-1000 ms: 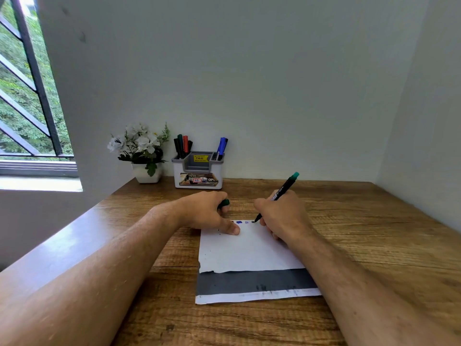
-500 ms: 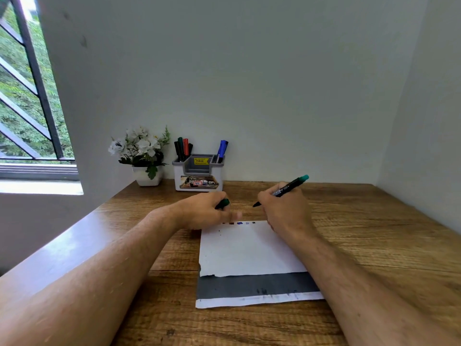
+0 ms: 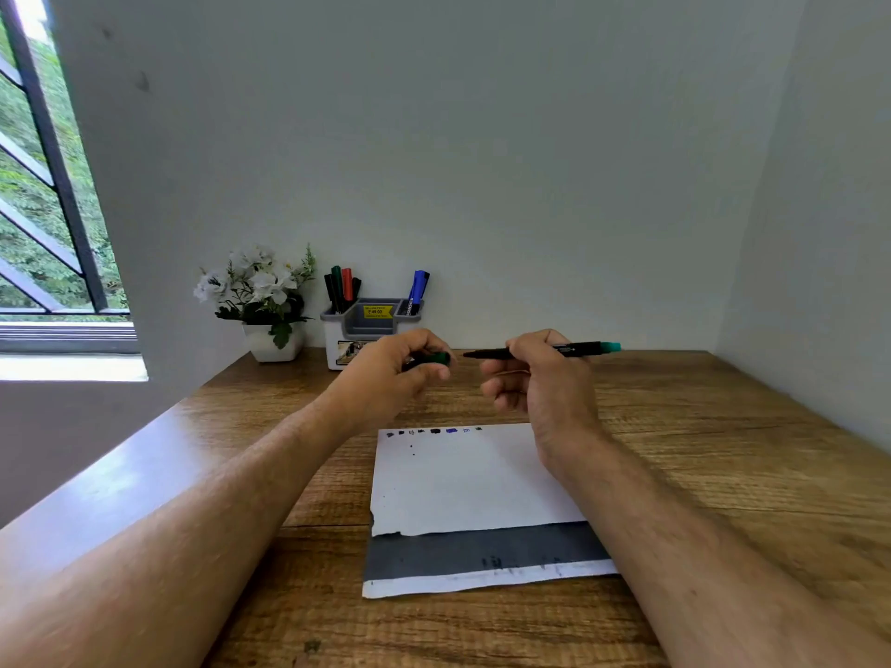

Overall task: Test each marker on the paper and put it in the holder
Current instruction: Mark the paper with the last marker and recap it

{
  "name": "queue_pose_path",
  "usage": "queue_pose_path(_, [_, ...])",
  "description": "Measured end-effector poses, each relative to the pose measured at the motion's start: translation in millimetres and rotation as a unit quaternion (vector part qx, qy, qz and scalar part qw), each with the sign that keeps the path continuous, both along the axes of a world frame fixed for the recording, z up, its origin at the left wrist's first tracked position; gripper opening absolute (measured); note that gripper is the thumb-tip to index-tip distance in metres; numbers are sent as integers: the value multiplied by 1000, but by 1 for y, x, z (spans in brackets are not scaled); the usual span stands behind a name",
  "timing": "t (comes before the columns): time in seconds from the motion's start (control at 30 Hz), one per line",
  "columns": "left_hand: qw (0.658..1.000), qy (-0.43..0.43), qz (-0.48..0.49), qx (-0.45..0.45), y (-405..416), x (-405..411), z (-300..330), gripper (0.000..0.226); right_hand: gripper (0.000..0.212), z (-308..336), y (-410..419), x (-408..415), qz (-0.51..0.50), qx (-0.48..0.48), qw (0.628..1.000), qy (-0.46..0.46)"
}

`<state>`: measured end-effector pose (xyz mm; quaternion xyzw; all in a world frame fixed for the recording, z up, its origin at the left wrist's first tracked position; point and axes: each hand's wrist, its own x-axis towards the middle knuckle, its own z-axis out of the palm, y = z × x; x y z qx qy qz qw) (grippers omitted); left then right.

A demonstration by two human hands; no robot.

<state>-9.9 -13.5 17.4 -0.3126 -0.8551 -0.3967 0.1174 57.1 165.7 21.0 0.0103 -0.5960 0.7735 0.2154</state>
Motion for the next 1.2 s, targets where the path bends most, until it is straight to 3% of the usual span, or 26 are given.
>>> queue_pose_path(0.27, [1000,0,28,12,-1,-2,0,15,13,-1,-1,-3,-19,-1,1000,2])
queue_pose_path(0.9, [1000,7,-10,17,3,1,2,15,16,-4,0,-8,-14,23,1000,-6])
queue_pose_path(1.2, [998,-33,-34,42,-2,-2,3,12,5,-4,2,-8,3,24,1000,-3])
